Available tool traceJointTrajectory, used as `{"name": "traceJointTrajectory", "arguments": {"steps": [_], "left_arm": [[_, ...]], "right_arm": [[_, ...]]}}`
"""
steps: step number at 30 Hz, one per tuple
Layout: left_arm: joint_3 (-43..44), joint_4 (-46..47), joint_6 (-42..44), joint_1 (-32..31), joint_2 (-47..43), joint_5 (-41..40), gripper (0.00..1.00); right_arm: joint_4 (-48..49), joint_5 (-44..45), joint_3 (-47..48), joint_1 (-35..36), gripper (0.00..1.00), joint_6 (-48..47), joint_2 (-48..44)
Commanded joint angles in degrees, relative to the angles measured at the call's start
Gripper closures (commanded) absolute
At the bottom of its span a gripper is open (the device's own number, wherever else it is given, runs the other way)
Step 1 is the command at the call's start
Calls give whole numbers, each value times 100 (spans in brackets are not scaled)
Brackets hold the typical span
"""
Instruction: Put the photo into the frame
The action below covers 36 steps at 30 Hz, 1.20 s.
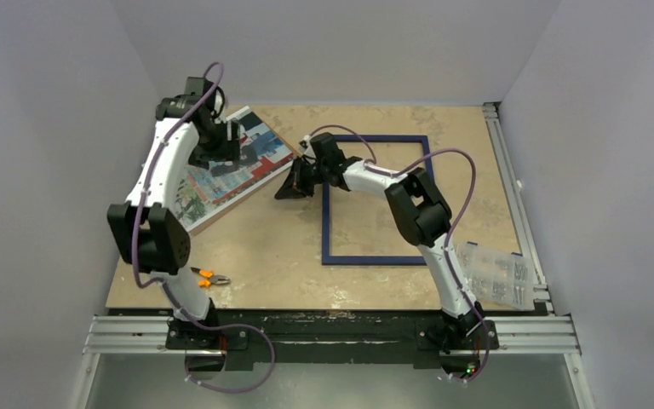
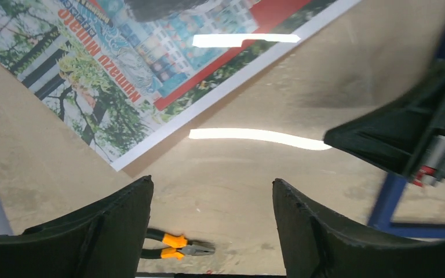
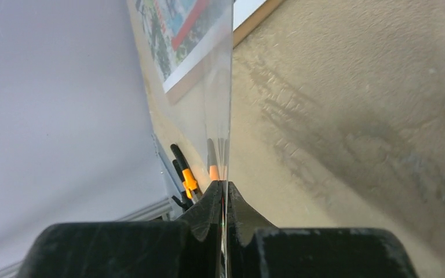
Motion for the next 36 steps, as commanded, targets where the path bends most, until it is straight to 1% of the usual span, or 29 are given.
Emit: {"name": "traceJointTrajectory", "arguments": {"steps": [1, 4, 10, 15, 18, 22, 24, 27, 31, 36], "left_arm": [[-244, 508, -406, -36, -1153, 1054, 25], [-521, 842, -774, -39, -1867, 1705, 22], [-1543, 2096, -1622, -44, -2976, 3105, 12], [-2242, 2637, -2077, -132, -3599, 3539, 11], [-2561, 2758, -2261, -195, -3887, 3598, 11], [-3191, 3148, -2598, -348, -4357, 3582, 11], [-3517, 3321, -2758, -493, -4500, 3536, 11], [-3851, 3361, -2783, -737, -4592, 3390, 11], [-4175, 3221, -2652, -1059, -4627, 3117, 11], [-4454, 3036, -2432, -1271, -4631, 2935, 11]], "right_arm": [[-531, 388, 103, 23, 100, -610, -934], [-636, 633, -130, 11, 100, -739, -1374], [-777, 984, -867, -84, 100, -886, -2380], [-1042, 1477, -1766, -256, 100, -1026, -3333], [-1071, 1667, -2445, -406, 100, -1045, -3946], [-1191, 1923, -3168, -628, 100, -1060, -4755], [-1185, 1970, -3515, -759, 100, -1029, -5230], [-1344, 2030, -3903, -940, 100, -1072, -5728], [-1908, 2083, -4008, -1239, 100, -1491, -6112], [-2876, 2164, -3425, -1376, 100, -2520, -6030]]}}
